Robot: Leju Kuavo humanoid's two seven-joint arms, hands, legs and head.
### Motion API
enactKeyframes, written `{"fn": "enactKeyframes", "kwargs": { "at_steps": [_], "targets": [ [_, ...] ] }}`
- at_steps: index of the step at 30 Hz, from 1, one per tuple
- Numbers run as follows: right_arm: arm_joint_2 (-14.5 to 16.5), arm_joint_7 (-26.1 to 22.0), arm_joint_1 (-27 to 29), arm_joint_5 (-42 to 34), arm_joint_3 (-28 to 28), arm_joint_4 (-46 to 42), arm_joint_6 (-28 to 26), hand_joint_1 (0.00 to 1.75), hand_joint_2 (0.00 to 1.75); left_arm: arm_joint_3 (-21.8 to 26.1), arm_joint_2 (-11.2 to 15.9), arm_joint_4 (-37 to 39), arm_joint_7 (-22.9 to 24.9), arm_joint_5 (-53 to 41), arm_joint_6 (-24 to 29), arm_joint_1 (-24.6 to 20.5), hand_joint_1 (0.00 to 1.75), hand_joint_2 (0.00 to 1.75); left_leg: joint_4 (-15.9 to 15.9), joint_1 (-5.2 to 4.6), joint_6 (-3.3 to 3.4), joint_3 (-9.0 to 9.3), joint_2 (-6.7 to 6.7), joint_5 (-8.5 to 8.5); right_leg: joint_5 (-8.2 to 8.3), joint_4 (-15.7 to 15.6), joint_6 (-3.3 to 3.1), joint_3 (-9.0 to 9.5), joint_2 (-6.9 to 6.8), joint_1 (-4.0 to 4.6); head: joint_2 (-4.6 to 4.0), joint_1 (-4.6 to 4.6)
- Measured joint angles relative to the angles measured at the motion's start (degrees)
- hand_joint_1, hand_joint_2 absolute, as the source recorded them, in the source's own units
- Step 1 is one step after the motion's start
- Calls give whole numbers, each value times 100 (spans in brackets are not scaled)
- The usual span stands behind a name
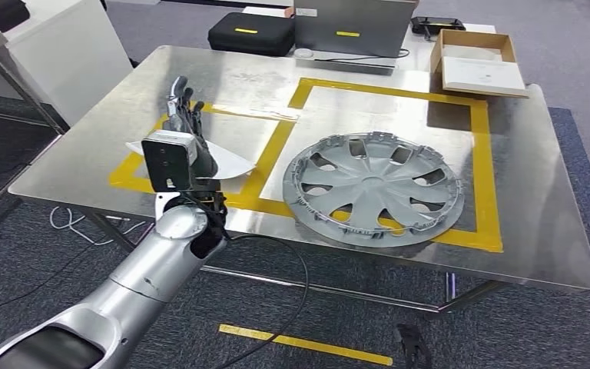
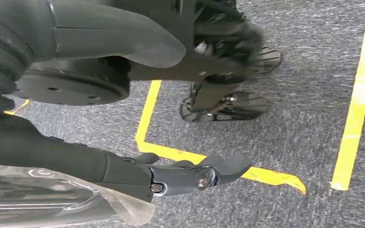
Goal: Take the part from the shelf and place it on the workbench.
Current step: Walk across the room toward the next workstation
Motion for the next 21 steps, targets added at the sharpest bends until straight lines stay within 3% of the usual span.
{"fn": "enactKeyframes", "kwargs": {
  "at_steps": [3, 5, 6, 7, 9, 10, 11, 12, 14, 16, 19, 21],
  "targets": [
    [0, 0, -1, -2, 0, 0, 0, 0, 175, -2, 0, 0, 0, 0, 0, -1, 0, 0, 3, 0, -4, 0, 0, -2, 39, -86, 0, 44, 0, -2, 0, 0],
    [1, 0, -5, -2, 0, -1, 0, 0, 175, -5, 0, 0, 0, 1, 0, -3, 0, 0, 18, -7, -24, -9, -2, -10, 93, -355, 4, 177, 2, -8, -1, 1],
    [1, 1, -2, -3, 0, -3, -6, 0, 175, -10, 2, 0, -2, 18, 20, -6, 0, 0, 39, -17, -65, -37, -5, 2, 108, -493, -27, 244, 8, -2, -1, 1],
    [1, 2, -2, -4, 0, -5, -1, 0, 175, -14, 5, 0, -3, 59, 79, -11, 0, 0, 276, -21, -132, -143, -9, -151, 130, -597, -96, 280, 9, -2, -1, -8],
    [-1, 4, 3, -5, 0, -9, 16, 0, 175, -18, 15, 6, -8, 143, 214, -18, 0, 0, 1105, -19, -259, -476, -15, -616, 181, -642, -247, 249, 5, 6, 0, -26],
    [-2, 4, 1, -4, 1, -9, 31, 0, 175, -17, 23, 13, -11, 169, 272, -18, 0, 0, 1549, -11, -291, -623, -16, -868, 220, -645, -289, 214, -3, 2, 0, -34],
    [-3, 4, 4, -4, 1, -9, 34, 0, 175, -17, 31, 20, -16, 172, 295, -15, 0, 0, 1723, -11, -291, -658, -16, -920, 239, -638, -293, 181, -4, 7, 0, -34],
    [-3, 3, 4, -4, 2, -9, 33, 0, 175, -17, 38, 25, -25, 172, 313, -13, 0, 0, 1643, -10, -279, -578, -16, -850, 258, -630, -292, 151, -3, 11, 0, -35],
    [-4, -1, 2, -4, 2, -9, 31, 0, 175, -18, 44, 28, -52, 169, 333, -14, 0, 0, 927, -16, -221, -158, -17, -531, 294, -618, -276, 108, 2, 19, 0, -34],
    [-3, -3, -6, -4, 2, -10, 31, 0, 175, -19, 43, 28, -78, 162, 336, -22, 0, 0, 251, -38, -159, 196, -19, -332, 339, -608, -230, 62, 1, 36, 0, -31],
    [-2, -4, -11, -7, 2, -11, 34, 0, 175, -22, 46, 28, -88, 157, 295, -27, 0, 0, 85, -68, -96, 216, -24, -259, 432, -622, -114, 2, -3, 29, 0, -29],
    [-3, -4, -5, -9, 2, -11, 37, 0, 175, -32, 48, 28, -81, 157, 246, -30, 0, 0, 40, -50, -24, 165, -8, -156, 309, -537, -51, -69, 6, 23, 0, -20]
  ]
}}
